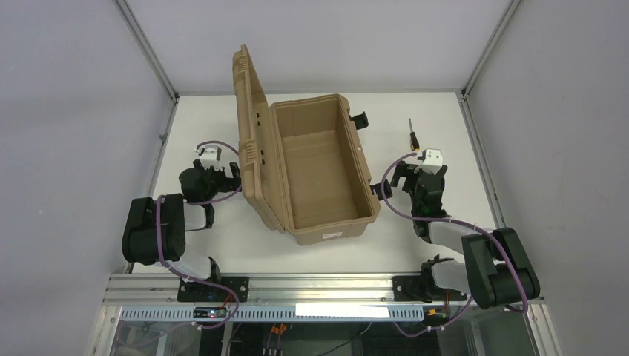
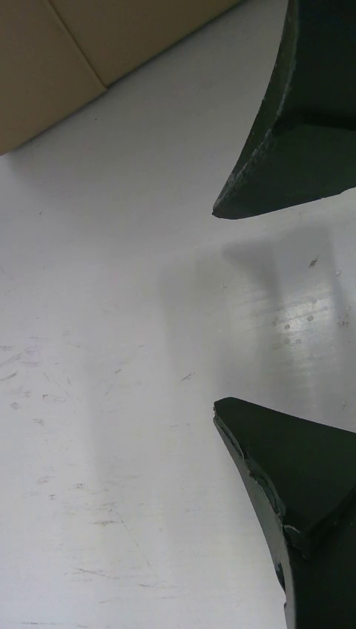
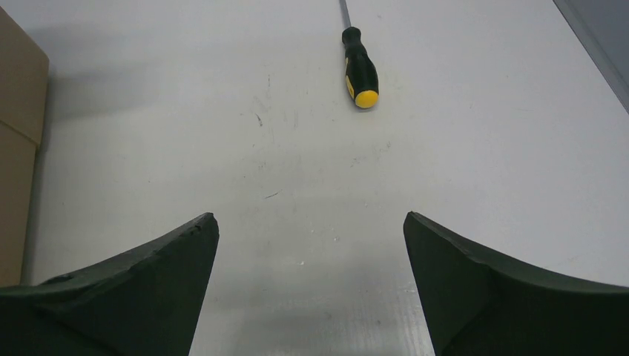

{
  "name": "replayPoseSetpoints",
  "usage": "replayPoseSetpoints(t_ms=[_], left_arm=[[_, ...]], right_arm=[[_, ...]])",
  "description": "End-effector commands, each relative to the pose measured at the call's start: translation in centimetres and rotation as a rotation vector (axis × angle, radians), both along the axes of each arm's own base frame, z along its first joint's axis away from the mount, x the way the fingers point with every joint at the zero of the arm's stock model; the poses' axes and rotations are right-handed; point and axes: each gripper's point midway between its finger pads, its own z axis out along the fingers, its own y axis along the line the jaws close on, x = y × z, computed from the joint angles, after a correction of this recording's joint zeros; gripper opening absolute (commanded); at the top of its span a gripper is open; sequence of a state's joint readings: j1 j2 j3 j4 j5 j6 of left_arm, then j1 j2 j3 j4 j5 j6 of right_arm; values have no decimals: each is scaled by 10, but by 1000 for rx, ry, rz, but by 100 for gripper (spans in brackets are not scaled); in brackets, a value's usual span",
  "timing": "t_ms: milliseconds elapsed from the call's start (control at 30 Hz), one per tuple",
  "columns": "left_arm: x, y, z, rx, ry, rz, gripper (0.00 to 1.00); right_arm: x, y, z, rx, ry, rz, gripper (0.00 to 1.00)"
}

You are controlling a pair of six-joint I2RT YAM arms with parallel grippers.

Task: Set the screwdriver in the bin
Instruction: Pick up the screwdriver from the center of the board.

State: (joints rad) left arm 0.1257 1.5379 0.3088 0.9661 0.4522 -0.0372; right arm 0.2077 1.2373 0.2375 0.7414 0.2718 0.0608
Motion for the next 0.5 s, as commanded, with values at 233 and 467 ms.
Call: replayPoseSetpoints(t_ms=[233, 467], left_arm=[[1, -2, 11, 8, -47, -19, 99], [1, -2, 10, 8, -46, -19, 99]], right_arm=[[14, 3, 17, 6, -33, -2, 99], [13, -3, 17, 12, -17, -44, 99]])
